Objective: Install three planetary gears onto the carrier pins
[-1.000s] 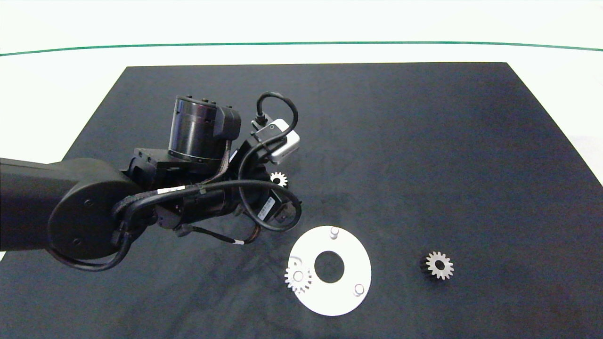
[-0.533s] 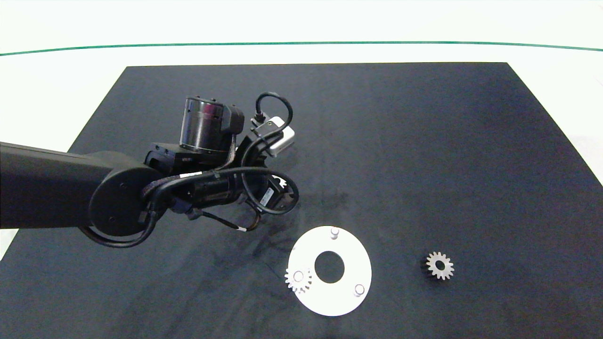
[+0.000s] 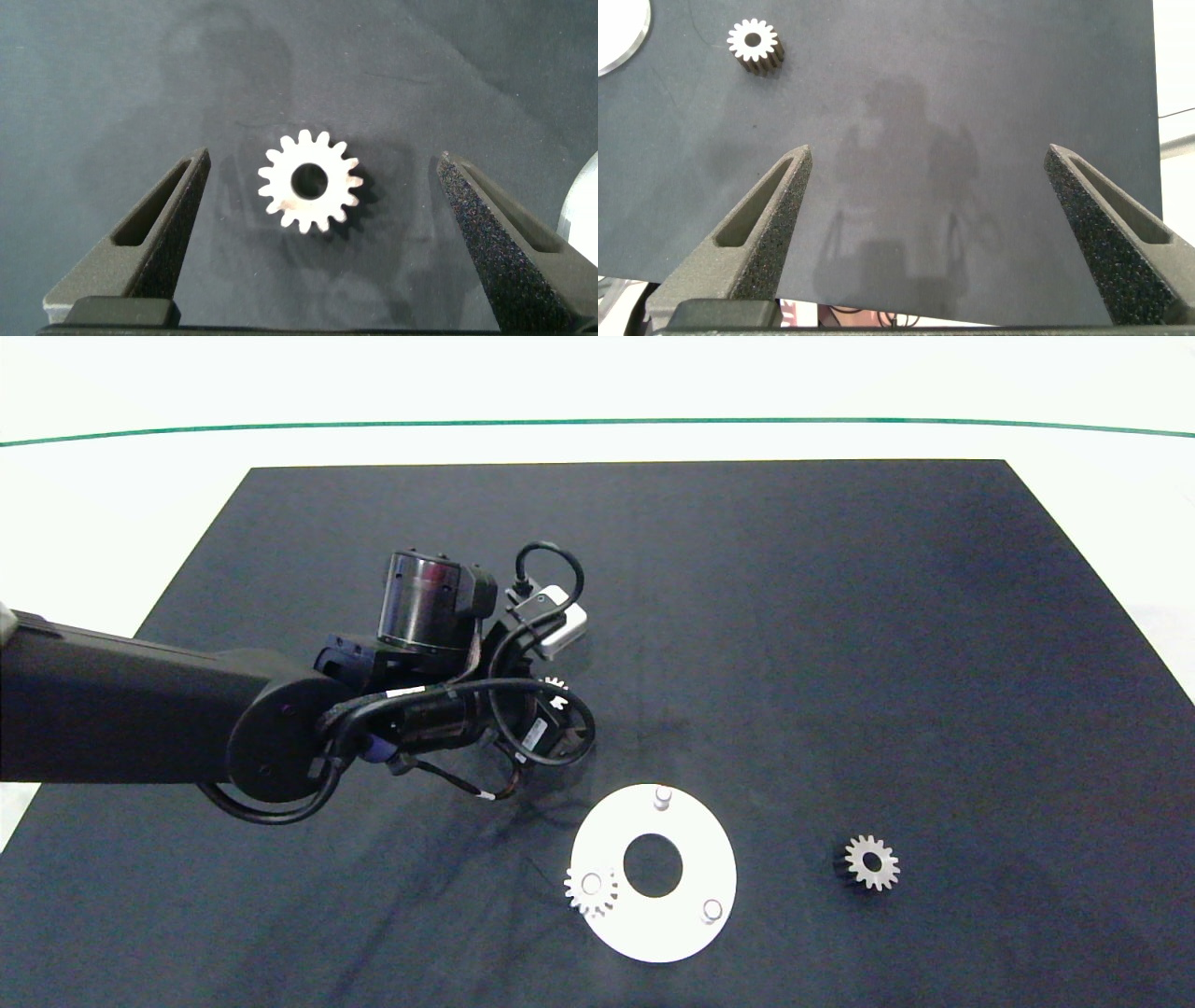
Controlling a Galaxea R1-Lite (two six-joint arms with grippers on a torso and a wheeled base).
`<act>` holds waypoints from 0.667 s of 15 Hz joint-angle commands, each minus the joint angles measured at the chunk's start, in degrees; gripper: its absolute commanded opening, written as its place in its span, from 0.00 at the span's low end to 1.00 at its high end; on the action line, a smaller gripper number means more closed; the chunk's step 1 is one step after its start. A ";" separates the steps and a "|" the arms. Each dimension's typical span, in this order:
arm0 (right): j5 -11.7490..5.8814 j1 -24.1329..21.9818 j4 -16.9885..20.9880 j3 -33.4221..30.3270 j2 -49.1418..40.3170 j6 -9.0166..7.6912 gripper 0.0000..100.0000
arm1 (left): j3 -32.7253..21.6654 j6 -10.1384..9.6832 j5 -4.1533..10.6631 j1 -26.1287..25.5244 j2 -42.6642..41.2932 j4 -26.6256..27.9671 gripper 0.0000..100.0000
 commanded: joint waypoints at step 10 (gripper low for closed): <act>0.00 0.02 0.08 0.01 -0.04 -0.08 1.00 | 0.08 0.14 -0.61 0.94 0.86 -0.43 0.83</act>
